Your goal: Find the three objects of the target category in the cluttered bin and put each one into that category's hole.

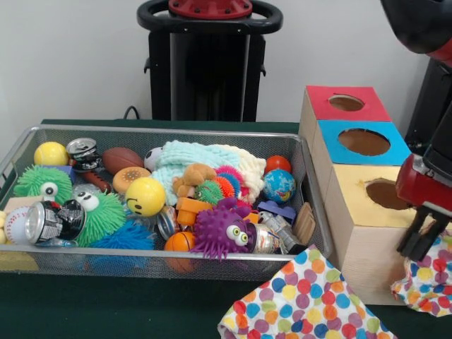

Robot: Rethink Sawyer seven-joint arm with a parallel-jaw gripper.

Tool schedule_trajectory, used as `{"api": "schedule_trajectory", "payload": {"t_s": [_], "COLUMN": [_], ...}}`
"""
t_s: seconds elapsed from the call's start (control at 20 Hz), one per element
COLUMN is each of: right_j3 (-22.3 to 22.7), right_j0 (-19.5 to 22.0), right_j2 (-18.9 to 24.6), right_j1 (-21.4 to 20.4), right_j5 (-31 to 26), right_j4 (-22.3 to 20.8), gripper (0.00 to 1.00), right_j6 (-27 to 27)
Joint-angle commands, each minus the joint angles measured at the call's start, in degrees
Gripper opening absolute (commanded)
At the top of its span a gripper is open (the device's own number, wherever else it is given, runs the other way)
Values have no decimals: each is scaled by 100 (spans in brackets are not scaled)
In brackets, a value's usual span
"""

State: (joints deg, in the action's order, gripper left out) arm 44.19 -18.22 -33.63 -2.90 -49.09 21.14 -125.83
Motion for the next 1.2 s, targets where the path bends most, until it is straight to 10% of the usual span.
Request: {"api": "schedule_trajectory", "payload": {"t_s": [0.05,0.7,0.75,1.2], "right_j3": [804,653,710,660], "right_j0": [361,518,558,724], "right_j2": [1500,1929,2038,2232], "right_j1": [-826,-991,-1059,-1114], "right_j5": [143,58,-18,-89], "right_j4": [-366,-1105,-1224,-1469], "gripper": [0,0,100,100], "right_j6": [1754,1518,1437,1384]}}
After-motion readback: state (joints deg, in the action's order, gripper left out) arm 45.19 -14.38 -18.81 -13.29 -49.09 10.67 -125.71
